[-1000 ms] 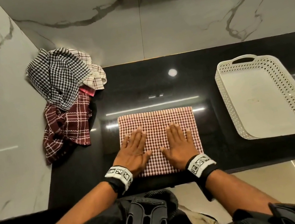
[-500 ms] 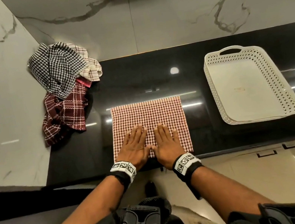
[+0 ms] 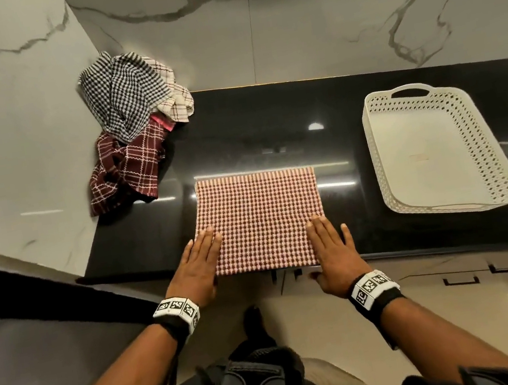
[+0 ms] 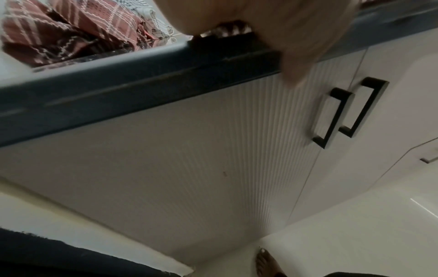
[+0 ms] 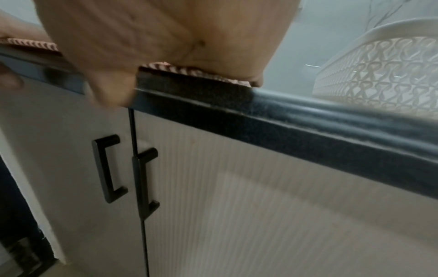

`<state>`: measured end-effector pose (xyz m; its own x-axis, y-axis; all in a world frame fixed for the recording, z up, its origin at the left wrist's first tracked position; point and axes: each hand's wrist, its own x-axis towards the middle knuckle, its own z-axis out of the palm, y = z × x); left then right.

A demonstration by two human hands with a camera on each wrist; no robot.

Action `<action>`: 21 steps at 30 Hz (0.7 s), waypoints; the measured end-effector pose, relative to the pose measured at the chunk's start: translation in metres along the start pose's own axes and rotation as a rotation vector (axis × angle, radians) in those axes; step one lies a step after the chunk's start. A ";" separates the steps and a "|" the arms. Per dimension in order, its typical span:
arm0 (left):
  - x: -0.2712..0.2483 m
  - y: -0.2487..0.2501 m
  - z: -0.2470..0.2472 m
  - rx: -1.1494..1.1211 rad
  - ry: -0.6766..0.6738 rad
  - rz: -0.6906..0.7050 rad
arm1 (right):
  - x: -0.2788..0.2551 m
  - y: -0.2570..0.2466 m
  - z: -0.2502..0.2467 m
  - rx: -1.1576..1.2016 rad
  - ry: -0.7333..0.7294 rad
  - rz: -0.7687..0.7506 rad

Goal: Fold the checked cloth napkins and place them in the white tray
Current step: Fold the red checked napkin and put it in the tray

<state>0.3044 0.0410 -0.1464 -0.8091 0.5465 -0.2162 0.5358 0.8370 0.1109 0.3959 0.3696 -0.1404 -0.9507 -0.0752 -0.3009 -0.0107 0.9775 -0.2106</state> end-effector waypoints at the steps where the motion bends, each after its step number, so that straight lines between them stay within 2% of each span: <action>1: -0.003 0.000 -0.001 -0.040 0.016 -0.006 | -0.005 0.002 0.000 0.016 0.033 -0.008; 5: -0.016 -0.008 -0.019 -0.364 0.006 -0.043 | -0.022 0.010 -0.005 0.220 0.178 -0.049; 7: -0.022 -0.014 -0.031 -0.541 0.045 -0.093 | -0.026 0.015 -0.014 0.357 0.224 -0.039; 10: -0.021 -0.015 -0.050 -0.715 0.176 -0.247 | -0.022 0.014 -0.035 0.698 0.239 0.124; 12: -0.009 -0.012 -0.062 -0.731 0.256 -0.320 | -0.008 0.012 -0.045 0.836 0.320 0.223; 14: 0.011 -0.012 -0.067 -0.708 0.278 -0.357 | 0.010 0.011 -0.054 0.873 0.346 0.314; 18: 0.050 -0.014 -0.064 -0.576 0.184 -0.468 | 0.046 0.008 -0.057 0.801 0.315 0.418; 21: 0.066 -0.011 -0.056 -0.464 0.160 -0.502 | 0.067 0.004 -0.053 0.687 0.290 0.475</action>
<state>0.2315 0.0696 -0.1077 -0.9763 0.0580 -0.2084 -0.0418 0.8945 0.4450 0.3162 0.3792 -0.1123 -0.8495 0.4528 -0.2707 0.5053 0.5511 -0.6640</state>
